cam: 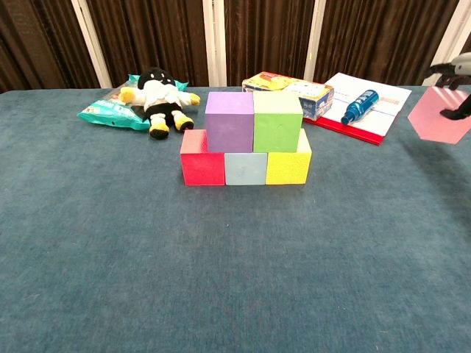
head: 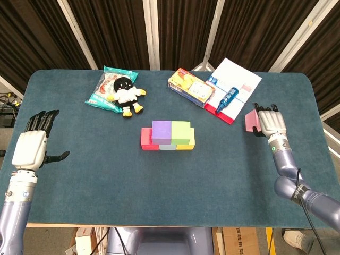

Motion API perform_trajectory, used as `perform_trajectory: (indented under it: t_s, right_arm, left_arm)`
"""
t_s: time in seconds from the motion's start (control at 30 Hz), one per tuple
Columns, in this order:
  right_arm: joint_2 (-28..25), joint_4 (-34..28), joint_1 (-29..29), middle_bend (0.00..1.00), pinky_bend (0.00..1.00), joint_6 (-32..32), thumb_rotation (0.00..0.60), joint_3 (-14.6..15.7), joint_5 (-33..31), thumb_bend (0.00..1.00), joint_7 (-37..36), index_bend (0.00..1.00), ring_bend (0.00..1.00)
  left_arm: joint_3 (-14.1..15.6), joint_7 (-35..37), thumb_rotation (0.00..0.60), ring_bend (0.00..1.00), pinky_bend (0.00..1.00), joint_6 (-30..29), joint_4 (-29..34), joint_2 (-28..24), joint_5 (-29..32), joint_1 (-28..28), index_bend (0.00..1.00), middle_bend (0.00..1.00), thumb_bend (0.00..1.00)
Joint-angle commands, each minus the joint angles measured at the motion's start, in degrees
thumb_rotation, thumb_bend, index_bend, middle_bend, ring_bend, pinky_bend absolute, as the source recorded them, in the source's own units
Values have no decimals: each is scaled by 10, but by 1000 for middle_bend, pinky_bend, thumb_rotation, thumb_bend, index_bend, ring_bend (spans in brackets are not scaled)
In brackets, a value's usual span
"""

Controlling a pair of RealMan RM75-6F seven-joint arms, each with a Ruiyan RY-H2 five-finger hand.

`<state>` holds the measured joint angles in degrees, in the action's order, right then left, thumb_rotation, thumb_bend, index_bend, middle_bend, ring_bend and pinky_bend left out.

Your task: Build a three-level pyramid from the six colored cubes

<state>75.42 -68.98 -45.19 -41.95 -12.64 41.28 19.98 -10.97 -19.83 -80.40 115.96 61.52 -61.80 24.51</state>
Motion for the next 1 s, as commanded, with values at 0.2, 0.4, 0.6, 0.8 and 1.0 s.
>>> perform_trajectory:
  t_s: [0.2,0.4,0.6,0.8,1.0]
  right_arm:
    - [-121,-189,13,383,0,-88,600,-22,14,496,32,0,254]
    - [-169,-273,15,386,0,-120,600,-30,11,496,52,0,258]
    - [-207,-348,4,389,0,-144,600,-38,0,496,83,0,258]
    - [-235,-459,-36,389,0,-184,600,-60,-40,497,150,0,257]
    - [-217,-539,-125,398,0,-241,600,-94,-180,496,240,0,258]
  left_arm:
    - [6,12,600,0,9,10,17,-3,-15,-5,0,58,129]
    - [4,23,600,0,9,11,24,-9,-24,-10,0,58,129]
    - [5,32,600,0,9,18,28,-13,-26,-13,0,59,129]
    - [5,38,600,0,10,26,33,-15,-26,-14,0,59,129]
    - [2,50,600,0,9,31,36,-20,-24,-15,0,59,129]
